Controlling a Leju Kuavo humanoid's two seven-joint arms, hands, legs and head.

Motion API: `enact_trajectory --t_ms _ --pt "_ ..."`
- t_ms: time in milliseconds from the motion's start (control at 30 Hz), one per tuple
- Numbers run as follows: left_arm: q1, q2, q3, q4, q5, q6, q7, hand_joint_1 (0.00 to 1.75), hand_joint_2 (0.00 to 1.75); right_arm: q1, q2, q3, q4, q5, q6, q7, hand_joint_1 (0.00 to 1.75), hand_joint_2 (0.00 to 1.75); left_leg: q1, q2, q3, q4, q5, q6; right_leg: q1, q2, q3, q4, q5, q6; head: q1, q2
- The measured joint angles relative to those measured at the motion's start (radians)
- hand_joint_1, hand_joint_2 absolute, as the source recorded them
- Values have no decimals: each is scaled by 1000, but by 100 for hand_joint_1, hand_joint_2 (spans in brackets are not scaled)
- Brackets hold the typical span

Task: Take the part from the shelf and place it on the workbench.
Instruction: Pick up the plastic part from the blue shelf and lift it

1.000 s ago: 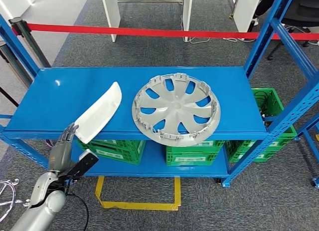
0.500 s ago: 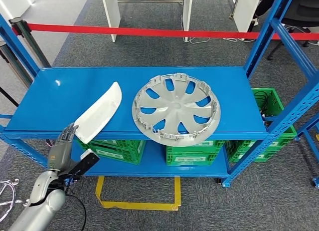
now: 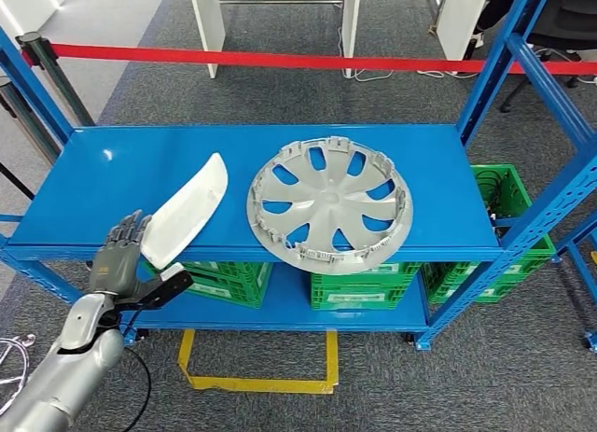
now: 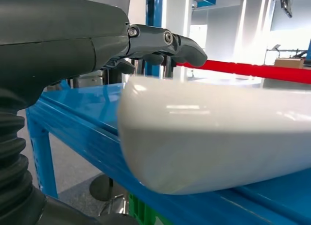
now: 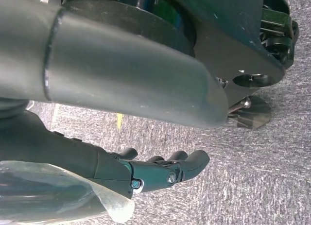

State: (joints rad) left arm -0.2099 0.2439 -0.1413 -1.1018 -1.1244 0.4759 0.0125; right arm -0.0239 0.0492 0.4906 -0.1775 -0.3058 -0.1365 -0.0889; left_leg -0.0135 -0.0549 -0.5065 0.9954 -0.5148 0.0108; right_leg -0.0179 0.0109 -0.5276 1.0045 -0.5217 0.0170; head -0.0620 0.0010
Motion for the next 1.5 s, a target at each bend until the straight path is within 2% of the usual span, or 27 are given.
enact_trajectory --t_ms 600,633,667,767,800,967,1133,1500 --pt "-30 6 -39 49 -48 6 9 0 175 0 -1 0 5 6 2 0 0 0 0 0 0 0 0 0 0 0 0 0 0 0 0 0" --pt "-33 6 -43 51 -53 8 9 5 175 0 -1 0 6 7 3 0 0 0 0 0 0 0 0 0 0 0 0 0 0 0 0 0" --pt "-35 6 -48 54 -57 11 9 26 175 0 -1 0 6 7 3 0 0 0 0 0 0 0 0 0 0 0 0 0 0 0 0 0" --pt "-40 4 -65 61 -69 20 3 145 175 -1 -2 0 6 9 4 0 0 0 0 0 0 0 0 0 0 0 0 0 0 0 0 0" --pt "-41 3 -72 64 -72 24 -1 167 175 -1 -2 0 6 9 5 0 0 0 0 0 0 0 0 0 0 0 0 0 0 0 0 0" --pt "-42 -5 -103 74 -82 46 -17 158 175 -2 -2 0 6 15 7 0 0 0 0 0 0 0 0 0 0 0 0 0 0 0 0 0" --pt "-40 -10 -123 77 -82 62 -25 174 175 -2 -2 0 6 16 9 -2 0 0 0 0 0 0 0 0 0 0 0 0 0 0 0 0" --pt "-44 -11 -134 75 -62 112 -34 175 175 -3 -2 0 6 15 5 -4 0 0 0 0 0 0 0 0 0 0 0 0 0 0 0 0"
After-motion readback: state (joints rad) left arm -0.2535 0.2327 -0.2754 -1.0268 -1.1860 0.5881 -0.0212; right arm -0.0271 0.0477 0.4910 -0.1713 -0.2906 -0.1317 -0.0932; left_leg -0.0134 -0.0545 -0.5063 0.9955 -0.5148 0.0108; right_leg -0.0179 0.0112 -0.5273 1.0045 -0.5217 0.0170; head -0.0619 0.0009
